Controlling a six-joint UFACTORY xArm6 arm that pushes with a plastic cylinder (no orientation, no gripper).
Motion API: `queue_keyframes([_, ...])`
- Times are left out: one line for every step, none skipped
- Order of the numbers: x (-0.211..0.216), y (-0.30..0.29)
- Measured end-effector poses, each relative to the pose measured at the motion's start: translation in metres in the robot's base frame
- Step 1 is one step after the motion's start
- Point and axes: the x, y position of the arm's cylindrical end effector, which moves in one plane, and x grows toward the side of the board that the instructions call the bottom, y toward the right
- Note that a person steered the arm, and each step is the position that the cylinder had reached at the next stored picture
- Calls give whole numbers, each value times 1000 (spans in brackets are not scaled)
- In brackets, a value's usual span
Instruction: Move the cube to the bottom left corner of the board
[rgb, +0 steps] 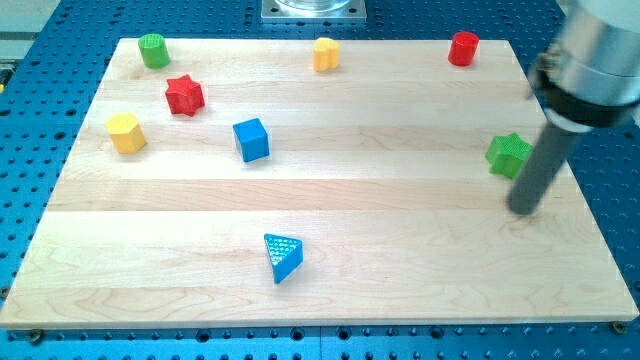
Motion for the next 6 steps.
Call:
queue_keyframes([-23, 16])
queue_keyframes([-34, -6])
queue_keyframes([-46, -19])
queue_keyframes([-40, -47])
queue_keyframes([-29, -50])
queue_keyframes([-25, -103])
